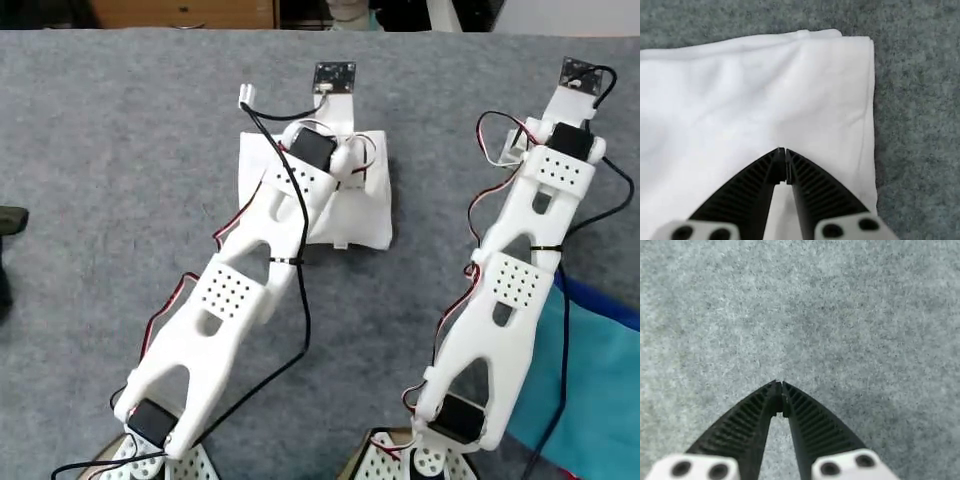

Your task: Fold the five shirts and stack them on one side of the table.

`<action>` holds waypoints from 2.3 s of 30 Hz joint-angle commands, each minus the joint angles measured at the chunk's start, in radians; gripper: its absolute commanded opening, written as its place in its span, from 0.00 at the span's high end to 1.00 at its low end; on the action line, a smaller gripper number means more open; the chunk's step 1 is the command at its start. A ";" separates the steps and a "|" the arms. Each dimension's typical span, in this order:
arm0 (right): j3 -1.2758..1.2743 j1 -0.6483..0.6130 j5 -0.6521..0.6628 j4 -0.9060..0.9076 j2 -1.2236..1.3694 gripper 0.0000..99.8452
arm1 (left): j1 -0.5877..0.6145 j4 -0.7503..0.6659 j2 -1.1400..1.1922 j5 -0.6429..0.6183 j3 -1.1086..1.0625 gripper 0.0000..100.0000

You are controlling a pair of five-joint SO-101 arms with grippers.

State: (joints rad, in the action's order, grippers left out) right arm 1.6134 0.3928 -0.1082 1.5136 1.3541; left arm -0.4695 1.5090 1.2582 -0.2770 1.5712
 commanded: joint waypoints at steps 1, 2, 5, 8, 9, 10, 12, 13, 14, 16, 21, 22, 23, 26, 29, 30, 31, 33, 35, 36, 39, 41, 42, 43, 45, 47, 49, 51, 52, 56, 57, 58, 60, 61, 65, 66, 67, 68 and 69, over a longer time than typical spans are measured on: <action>0.042 0.008 -0.006 -0.023 -0.013 1.00 | -0.028 0.046 -0.027 0.000 -0.023 0.98; 0.042 0.010 -0.006 -0.026 -0.013 1.00 | -0.040 0.069 -0.027 0.000 -0.020 0.98; 0.042 0.010 -0.008 -0.028 -0.013 1.00 | -0.064 0.127 -0.022 0.000 0.000 0.98; 0.042 0.013 -0.008 -0.029 -0.013 1.00 | -0.087 0.173 -0.022 0.000 0.038 0.98; 0.042 0.013 -0.008 -0.029 -0.013 1.00 | -0.094 0.187 -0.024 0.000 0.058 0.98; 0.042 0.013 -0.008 -0.029 -0.013 1.00 | -0.101 0.198 -0.025 0.000 0.083 0.98; 0.042 0.015 -0.008 -0.029 -0.013 1.00 | -0.115 0.215 -0.031 0.000 0.107 0.98; 0.042 0.015 -0.008 -0.029 -0.013 1.00 | -0.123 0.215 -0.031 0.000 0.104 0.98; 0.042 0.015 -0.008 -0.029 -0.013 1.00 | -0.137 0.216 -0.033 0.000 0.104 0.98; 0.042 0.015 -0.008 -0.031 -0.013 1.00 | -0.163 0.218 -0.031 0.000 0.103 0.98; 0.042 0.016 -0.008 -0.031 -0.013 1.00 | -0.216 0.218 -0.022 0.000 0.097 0.98; 0.042 0.016 -0.008 -0.031 -0.013 1.00 | -0.216 0.215 -0.022 0.000 0.101 0.98; 0.042 0.016 -0.008 -0.031 -0.013 1.00 | -0.216 0.212 -0.025 0.000 0.101 0.98; 0.042 0.016 -0.008 -0.031 -0.012 1.00 | -0.203 0.184 -0.031 0.005 0.103 0.98; 0.042 0.016 -0.008 -0.031 -0.012 1.00 | -0.137 0.092 -0.031 0.003 0.103 0.98; 0.042 0.016 -0.008 -0.031 -0.012 1.00 | -0.109 0.048 -0.031 0.002 0.101 0.98; 0.042 0.016 -0.008 -0.031 -0.012 1.00 | -0.080 -0.006 -0.022 0.002 0.097 0.98; 0.042 0.016 -0.008 -0.031 -0.012 1.00 | -0.031 -0.106 -0.015 0.002 0.071 0.98; 0.042 0.016 -0.008 -0.031 -0.012 1.00 | 0.006 -0.209 -0.008 0.002 0.011 0.98; 0.042 0.016 -0.008 -0.031 -0.012 1.00 | 0.021 -0.252 -0.007 0.002 -0.011 0.98; 0.042 0.016 -0.008 -0.031 -0.012 1.00 | 0.049 -0.331 0.001 0.002 -0.063 0.98; 0.042 0.016 -0.008 -0.031 -0.012 1.00 | 0.052 -0.342 0.001 0.006 -0.081 0.98; 0.042 0.016 -0.008 -0.031 -0.012 1.00 | 0.058 -0.342 0.002 0.006 -0.086 0.98; 0.042 0.016 -0.008 -0.031 -0.012 1.00 | 0.066 -0.344 0.002 0.008 -0.091 0.98; 0.042 0.016 -0.008 -0.031 -0.012 1.00 | 0.095 -0.361 0.004 0.008 -0.092 0.98; 0.042 0.016 -0.008 -0.031 -0.012 1.00 | 0.135 -0.387 0.004 0.008 -0.098 0.98; 0.042 0.016 -0.008 -0.031 -0.012 1.00 | 0.176 -0.423 0.004 0.008 -0.130 0.98; 0.042 0.015 -0.008 -0.031 -0.012 1.00 | 0.213 -0.446 0.004 0.008 -0.160 0.98; 0.042 0.015 -0.008 -0.031 -0.012 1.00 | 0.230 -0.453 0.004 0.008 -0.172 0.98; 0.042 0.013 -0.008 -0.031 -0.012 1.00 | 0.288 -0.457 0.004 0.002 -0.175 0.98; 0.042 0.013 -0.008 -0.031 -0.012 1.00 | 0.301 -0.465 0.004 0.002 -0.175 0.98; 0.042 0.012 -0.008 -0.031 -0.012 1.00 | 0.308 -0.476 0.004 0.000 -0.180 0.98; 0.042 0.010 -0.008 -0.031 -0.012 1.00 | 0.316 -0.482 0.004 0.000 -0.175 0.98; 0.042 0.010 -0.008 -0.031 -0.012 1.00 | 0.316 -0.480 -0.002 0.000 -0.175 0.98; 0.042 0.008 -0.008 -0.031 -0.012 1.00 | 0.292 -0.477 -0.007 0.000 -0.137 0.98; 0.042 0.008 -0.008 -0.031 -0.012 1.00 | 0.288 -0.471 -0.007 0.000 -0.112 0.98; 0.042 0.008 -0.008 -0.029 -0.012 1.00 | 0.288 -0.456 -0.007 0.000 -0.081 0.98; 0.042 0.008 -0.008 -0.029 -0.012 1.00 | 0.293 -0.442 -0.007 0.000 -0.058 0.98; 0.042 0.008 -0.008 -0.029 -0.012 1.00 | 0.301 -0.422 -0.007 0.000 -0.037 0.98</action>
State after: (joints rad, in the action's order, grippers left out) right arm 1.6134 0.3928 -0.1082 1.4998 1.3541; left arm -0.1734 1.0579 1.2812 -0.2770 1.4408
